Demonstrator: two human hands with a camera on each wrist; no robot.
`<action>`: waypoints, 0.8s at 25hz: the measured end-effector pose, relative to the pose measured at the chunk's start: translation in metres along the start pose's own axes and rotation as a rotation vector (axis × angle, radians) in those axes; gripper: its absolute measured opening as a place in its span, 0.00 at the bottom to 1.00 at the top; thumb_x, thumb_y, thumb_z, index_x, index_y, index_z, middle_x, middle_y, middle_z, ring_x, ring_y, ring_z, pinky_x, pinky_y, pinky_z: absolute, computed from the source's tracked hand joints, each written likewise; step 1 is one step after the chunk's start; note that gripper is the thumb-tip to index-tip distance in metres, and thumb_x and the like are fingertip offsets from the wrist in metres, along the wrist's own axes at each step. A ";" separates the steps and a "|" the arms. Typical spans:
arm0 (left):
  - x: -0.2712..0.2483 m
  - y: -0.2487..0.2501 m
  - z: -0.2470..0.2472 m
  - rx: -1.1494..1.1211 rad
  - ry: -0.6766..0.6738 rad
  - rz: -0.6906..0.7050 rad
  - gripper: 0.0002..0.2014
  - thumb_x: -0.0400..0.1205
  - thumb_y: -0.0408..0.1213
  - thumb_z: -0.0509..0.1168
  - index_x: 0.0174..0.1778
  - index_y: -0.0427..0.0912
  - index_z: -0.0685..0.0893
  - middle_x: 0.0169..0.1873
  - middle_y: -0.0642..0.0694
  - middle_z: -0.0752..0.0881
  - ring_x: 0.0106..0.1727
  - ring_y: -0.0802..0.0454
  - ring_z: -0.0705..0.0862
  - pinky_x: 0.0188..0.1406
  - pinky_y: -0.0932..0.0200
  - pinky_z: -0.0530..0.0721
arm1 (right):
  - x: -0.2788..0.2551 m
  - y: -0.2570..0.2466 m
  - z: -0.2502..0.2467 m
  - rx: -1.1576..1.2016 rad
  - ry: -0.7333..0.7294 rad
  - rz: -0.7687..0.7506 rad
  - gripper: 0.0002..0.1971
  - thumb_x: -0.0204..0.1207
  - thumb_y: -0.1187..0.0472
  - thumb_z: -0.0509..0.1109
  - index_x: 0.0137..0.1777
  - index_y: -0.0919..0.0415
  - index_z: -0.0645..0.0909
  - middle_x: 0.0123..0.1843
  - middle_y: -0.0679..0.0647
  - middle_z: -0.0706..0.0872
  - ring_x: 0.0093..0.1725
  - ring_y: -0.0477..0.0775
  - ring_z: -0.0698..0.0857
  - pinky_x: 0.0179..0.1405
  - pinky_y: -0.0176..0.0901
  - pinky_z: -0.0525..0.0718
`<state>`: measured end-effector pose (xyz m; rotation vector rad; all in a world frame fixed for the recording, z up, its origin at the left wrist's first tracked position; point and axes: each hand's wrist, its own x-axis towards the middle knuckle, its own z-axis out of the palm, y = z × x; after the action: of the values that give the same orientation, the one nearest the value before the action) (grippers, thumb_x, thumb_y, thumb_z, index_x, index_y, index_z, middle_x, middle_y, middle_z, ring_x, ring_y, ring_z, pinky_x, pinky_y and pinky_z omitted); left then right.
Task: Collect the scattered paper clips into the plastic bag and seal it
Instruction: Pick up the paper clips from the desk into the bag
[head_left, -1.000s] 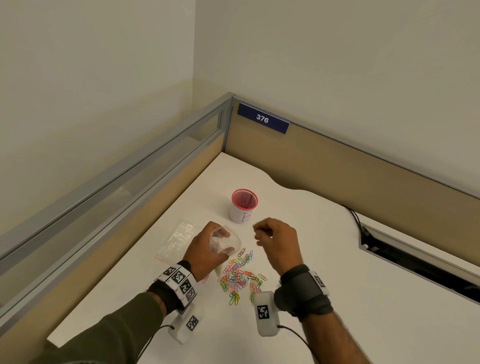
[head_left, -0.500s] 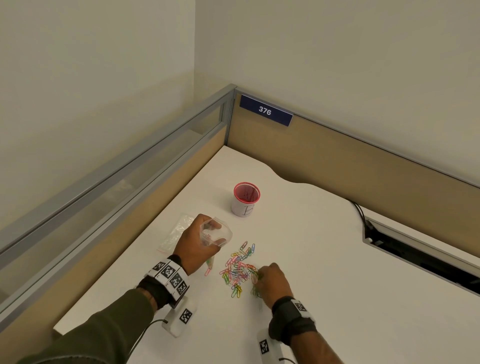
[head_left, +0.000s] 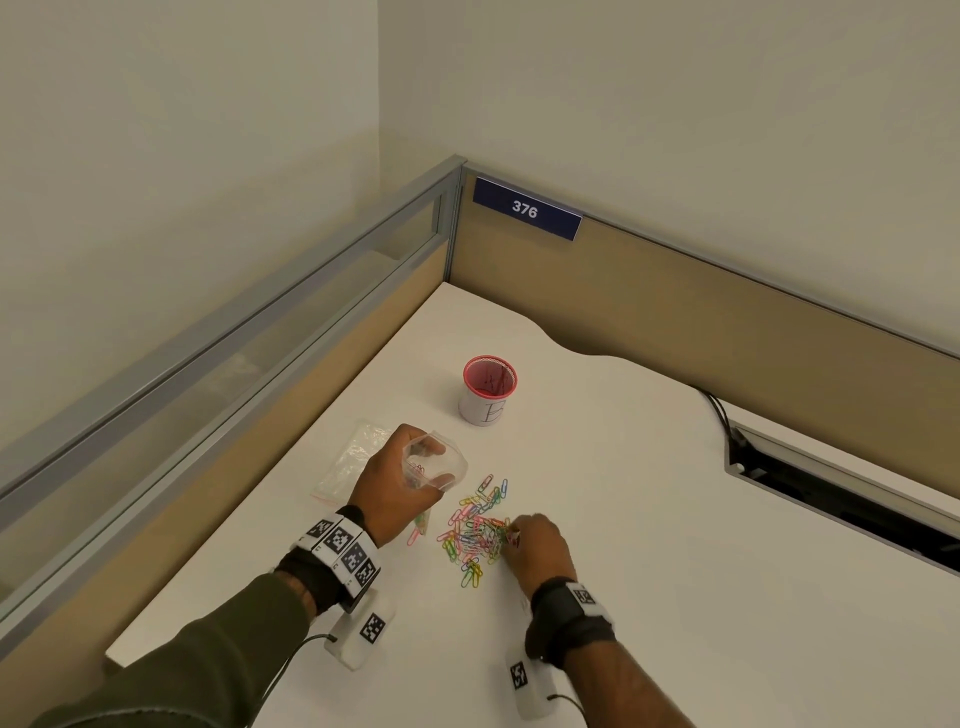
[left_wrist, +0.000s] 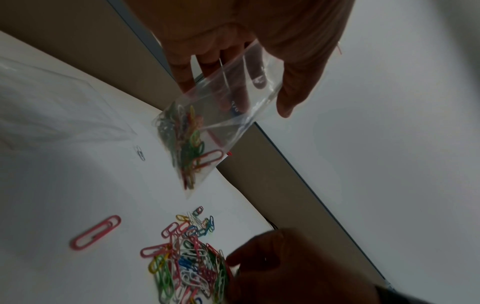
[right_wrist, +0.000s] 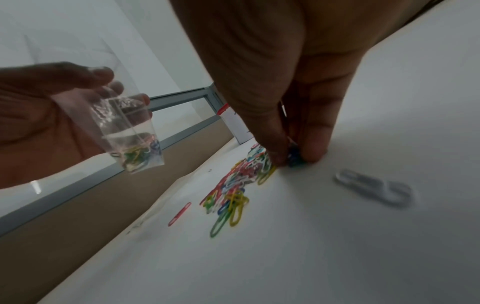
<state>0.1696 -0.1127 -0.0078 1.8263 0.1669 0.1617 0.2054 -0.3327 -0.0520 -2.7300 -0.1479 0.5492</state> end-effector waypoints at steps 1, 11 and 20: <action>0.000 0.000 0.000 0.000 -0.004 0.000 0.20 0.73 0.35 0.79 0.57 0.50 0.78 0.58 0.52 0.86 0.65 0.53 0.83 0.62 0.54 0.86 | 0.007 -0.002 -0.006 -0.006 0.009 -0.017 0.13 0.80 0.55 0.65 0.60 0.59 0.81 0.61 0.58 0.83 0.57 0.59 0.85 0.58 0.47 0.83; 0.000 -0.006 -0.007 -0.009 0.024 -0.004 0.20 0.71 0.39 0.78 0.56 0.52 0.79 0.58 0.52 0.86 0.65 0.55 0.83 0.62 0.45 0.87 | 0.024 -0.008 -0.005 -0.286 -0.078 -0.325 0.18 0.78 0.69 0.60 0.68 0.59 0.74 0.67 0.58 0.74 0.66 0.60 0.73 0.63 0.53 0.80; -0.002 -0.008 -0.002 0.016 -0.006 -0.015 0.21 0.73 0.37 0.79 0.57 0.51 0.78 0.58 0.52 0.86 0.65 0.54 0.83 0.64 0.45 0.87 | 0.003 0.007 -0.006 -0.294 -0.175 -0.344 0.35 0.72 0.54 0.74 0.78 0.51 0.63 0.72 0.54 0.70 0.71 0.59 0.69 0.64 0.56 0.80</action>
<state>0.1675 -0.1096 -0.0149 1.8405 0.1785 0.1447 0.2106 -0.3409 -0.0501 -2.8336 -0.7830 0.7089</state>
